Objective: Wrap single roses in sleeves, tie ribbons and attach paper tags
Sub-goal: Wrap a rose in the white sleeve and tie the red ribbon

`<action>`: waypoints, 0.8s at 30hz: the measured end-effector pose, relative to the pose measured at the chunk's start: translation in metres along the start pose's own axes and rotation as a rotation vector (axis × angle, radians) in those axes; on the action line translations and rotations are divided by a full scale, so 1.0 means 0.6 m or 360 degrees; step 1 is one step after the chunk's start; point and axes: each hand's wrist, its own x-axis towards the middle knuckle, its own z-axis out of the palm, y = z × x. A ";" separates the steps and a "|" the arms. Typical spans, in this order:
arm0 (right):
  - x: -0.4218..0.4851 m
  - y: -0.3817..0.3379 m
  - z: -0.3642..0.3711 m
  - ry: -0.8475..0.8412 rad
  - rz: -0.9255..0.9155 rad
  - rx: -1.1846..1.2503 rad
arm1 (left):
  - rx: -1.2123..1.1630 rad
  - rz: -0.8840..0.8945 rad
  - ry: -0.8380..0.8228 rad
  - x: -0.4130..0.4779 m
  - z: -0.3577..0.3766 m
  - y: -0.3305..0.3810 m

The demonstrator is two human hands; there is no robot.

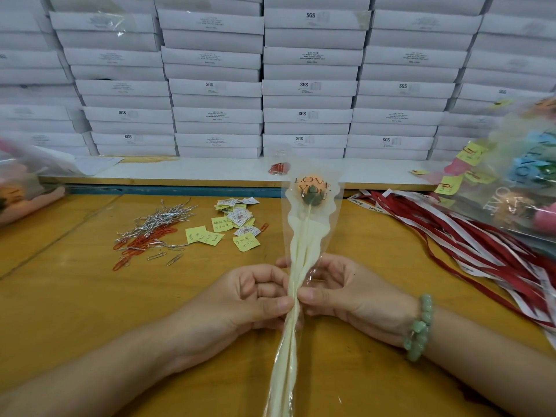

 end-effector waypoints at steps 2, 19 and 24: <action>-0.001 -0.001 -0.001 -0.0032 -0.0014 0.0012 | 0.0033 -0.0007 0.0017 0.000 -0.001 -0.002; -0.001 -0.002 -0.011 -0.0138 0.0030 0.0091 | 0.0485 0.0174 0.0309 -0.001 0.006 -0.011; 0.000 -0.004 -0.009 -0.0166 0.0027 0.0026 | 0.0913 0.0184 0.0662 -0.002 -0.010 0.040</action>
